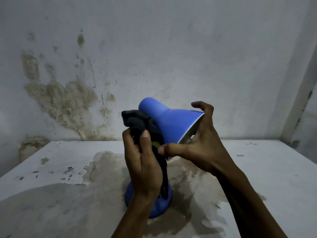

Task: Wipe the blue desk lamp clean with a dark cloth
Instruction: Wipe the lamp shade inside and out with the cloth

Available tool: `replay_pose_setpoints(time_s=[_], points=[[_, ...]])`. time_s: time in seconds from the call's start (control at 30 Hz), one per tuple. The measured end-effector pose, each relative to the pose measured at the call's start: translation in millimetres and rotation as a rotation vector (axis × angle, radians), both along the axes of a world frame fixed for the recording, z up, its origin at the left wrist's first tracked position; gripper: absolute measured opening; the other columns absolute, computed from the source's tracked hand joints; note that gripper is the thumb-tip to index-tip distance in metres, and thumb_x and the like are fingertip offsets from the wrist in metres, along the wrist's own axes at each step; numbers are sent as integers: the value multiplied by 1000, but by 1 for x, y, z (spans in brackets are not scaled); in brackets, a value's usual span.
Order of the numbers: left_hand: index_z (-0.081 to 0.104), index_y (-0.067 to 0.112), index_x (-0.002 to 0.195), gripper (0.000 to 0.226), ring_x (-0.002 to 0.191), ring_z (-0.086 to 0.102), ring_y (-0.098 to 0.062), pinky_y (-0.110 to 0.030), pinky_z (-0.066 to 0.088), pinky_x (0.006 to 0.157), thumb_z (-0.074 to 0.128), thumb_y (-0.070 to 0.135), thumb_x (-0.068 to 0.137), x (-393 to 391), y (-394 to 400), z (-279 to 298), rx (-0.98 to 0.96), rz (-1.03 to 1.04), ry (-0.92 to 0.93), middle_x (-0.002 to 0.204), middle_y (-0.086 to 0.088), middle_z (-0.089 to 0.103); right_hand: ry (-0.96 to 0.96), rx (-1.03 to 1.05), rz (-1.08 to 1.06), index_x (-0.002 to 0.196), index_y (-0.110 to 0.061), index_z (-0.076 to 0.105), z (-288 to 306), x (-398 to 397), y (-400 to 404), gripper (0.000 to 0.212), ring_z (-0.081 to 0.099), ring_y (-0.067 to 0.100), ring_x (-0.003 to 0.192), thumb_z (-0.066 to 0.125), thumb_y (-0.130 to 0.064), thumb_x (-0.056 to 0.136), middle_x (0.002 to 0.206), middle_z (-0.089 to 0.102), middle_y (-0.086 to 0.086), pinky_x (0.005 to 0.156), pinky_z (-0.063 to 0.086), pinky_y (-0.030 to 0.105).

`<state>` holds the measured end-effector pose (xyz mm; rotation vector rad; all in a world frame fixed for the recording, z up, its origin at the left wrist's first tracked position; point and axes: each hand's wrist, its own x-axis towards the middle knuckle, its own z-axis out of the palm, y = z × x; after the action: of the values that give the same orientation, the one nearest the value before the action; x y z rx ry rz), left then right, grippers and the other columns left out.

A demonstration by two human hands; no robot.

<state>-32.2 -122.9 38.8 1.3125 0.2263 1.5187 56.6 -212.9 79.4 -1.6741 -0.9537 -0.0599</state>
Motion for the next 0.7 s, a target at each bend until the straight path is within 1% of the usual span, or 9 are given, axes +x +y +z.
replay_pose_setpoints(time_s=[0.13, 0.2, 0.27, 0.37, 0.43, 0.5, 0.57, 0.63, 0.7], points=[[58, 8, 115, 18, 83, 67, -6, -19, 52, 70, 44, 14, 105, 2, -17, 2, -97, -81, -39, 91, 9, 70, 44, 31, -12, 126, -49, 21, -2, 3, -1, 117, 55, 19, 115, 86, -56, 30, 131, 46, 0, 87, 54, 37], [59, 9, 116, 22, 91, 69, -10, -19, 54, 73, 42, 9, 103, 1, -27, -5, -185, -102, -55, 99, 2, 73, 54, 37, 7, 127, -48, 22, -2, 4, -3, 118, 54, 20, 116, 88, -57, 30, 132, 45, -1, 88, 54, 39], [60, 6, 120, 25, 100, 70, -19, -26, 57, 81, 42, 11, 103, 4, -27, -16, -291, -135, -47, 109, -9, 72, 61, 40, 23, 129, -47, 23, -2, 4, -4, 118, 54, 19, 117, 89, -59, 31, 133, 44, -3, 89, 55, 41], [63, 11, 127, 31, 107, 70, -26, -43, 56, 94, 44, 19, 104, 8, -25, -21, -522, -270, 37, 115, -11, 73, 64, 42, 32, 130, -48, 23, -3, 2, -5, 118, 55, 17, 117, 88, -62, 34, 133, 45, -4, 89, 56, 40], [65, 11, 125, 34, 106, 71, -32, -53, 53, 97, 46, 27, 102, 11, -17, -17, -691, -463, 65, 116, -15, 73, 59, 35, 33, 130, -48, 22, -4, -1, -6, 118, 55, 17, 117, 87, -64, 33, 134, 45, -4, 88, 56, 39], [67, 10, 123, 38, 105, 70, -36, -57, 50, 99, 49, 33, 99, 15, -2, -8, -821, -679, 58, 115, -18, 72, 64, 30, 29, 130, -49, 22, -5, -2, -7, 117, 55, 17, 117, 86, -63, 33, 134, 45, -5, 87, 56, 37], [67, 10, 126, 42, 102, 70, -35, -54, 49, 100, 52, 36, 96, 20, 11, -2, -860, -803, 43, 114, -16, 73, 68, 31, 29, 130, -48, 22, -5, -1, -9, 117, 55, 16, 117, 86, -63, 33, 134, 45, -5, 85, 55, 33], [68, 12, 125, 41, 104, 69, -35, -56, 47, 102, 53, 36, 96, 24, 9, -3, -841, -817, 21, 114, -16, 73, 76, 41, 31, 129, -47, 22, -6, -1, -10, 116, 55, 17, 117, 86, -64, 33, 134, 45, -4, 84, 54, 32], [69, 14, 122, 36, 108, 68, -36, -60, 46, 103, 49, 33, 99, 21, -2, -9, -790, -770, -12, 115, -17, 73, 75, 50, 34, 129, -48, 23, -7, -2, -10, 116, 55, 17, 118, 86, -64, 34, 134, 46, -5, 87, 55, 35]])
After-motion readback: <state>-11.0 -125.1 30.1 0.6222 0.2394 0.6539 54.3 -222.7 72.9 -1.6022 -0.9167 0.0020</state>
